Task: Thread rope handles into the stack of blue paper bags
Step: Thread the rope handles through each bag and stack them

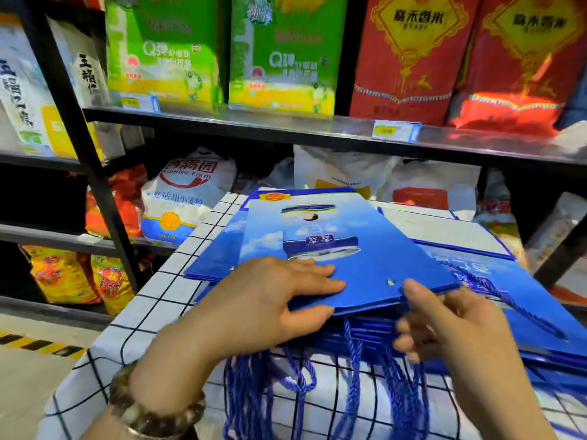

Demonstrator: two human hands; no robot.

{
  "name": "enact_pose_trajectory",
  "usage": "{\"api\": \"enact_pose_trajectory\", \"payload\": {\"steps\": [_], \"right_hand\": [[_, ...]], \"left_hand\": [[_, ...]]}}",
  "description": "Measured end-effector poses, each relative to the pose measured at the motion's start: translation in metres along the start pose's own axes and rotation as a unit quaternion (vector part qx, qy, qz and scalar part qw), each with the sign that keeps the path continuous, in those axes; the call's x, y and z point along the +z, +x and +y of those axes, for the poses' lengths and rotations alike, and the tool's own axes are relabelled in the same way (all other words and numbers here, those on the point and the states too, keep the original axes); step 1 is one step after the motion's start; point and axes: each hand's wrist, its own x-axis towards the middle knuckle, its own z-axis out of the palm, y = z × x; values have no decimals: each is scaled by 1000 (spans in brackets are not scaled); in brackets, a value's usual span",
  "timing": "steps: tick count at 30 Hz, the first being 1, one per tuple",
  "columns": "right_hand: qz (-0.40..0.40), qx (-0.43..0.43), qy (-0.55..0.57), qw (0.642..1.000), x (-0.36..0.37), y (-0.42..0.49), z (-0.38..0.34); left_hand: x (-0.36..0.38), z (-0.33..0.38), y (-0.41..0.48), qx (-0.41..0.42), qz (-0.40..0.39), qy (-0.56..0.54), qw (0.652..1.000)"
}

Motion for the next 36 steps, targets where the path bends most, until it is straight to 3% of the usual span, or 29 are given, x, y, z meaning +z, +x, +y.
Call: {"api": "enact_pose_trajectory", "payload": {"steps": [2, 4, 8, 11, 14, 17, 19, 24, 31, 33, 36], "right_hand": [[8, -33, -159, 987, -10, -2, -4], [27, -109, -290, 950, -12, -6, -13], [19, -260, -369, 892, 6, -5, -31], [-82, -266, -478, 833, 30, 10, -32], [-166, -213, -547, 792, 42, 24, -26], [-207, -157, -541, 800, 43, 29, -17], [-204, -146, -534, 807, 43, 30, -15], [-183, -151, -536, 810, 45, 33, -10], [-170, -175, -533, 810, 44, 34, -7], [-164, -181, -531, 811, 44, 34, -7], [-154, -194, -536, 807, 45, 36, -5]], "left_hand": [[-2, -3, 0, 5, -36, -5, 999], [-3, -2, 0, 7, -58, 0, 998], [-4, 2, 0, 10, -48, 29, 998], [-6, 6, -3, 8, -18, 16, 1000], [-10, -1, -16, -25, 84, -25, 996], [-9, -12, -38, -76, 218, -71, 970], [-3, -14, -52, -119, 257, -104, 954], [5, -15, -69, -118, 192, -34, 974], [-5, -3, -74, -134, 205, 38, 969], [-9, 5, -75, -137, 220, -14, 966], [-16, 28, -67, -148, 241, -239, 929]]}}
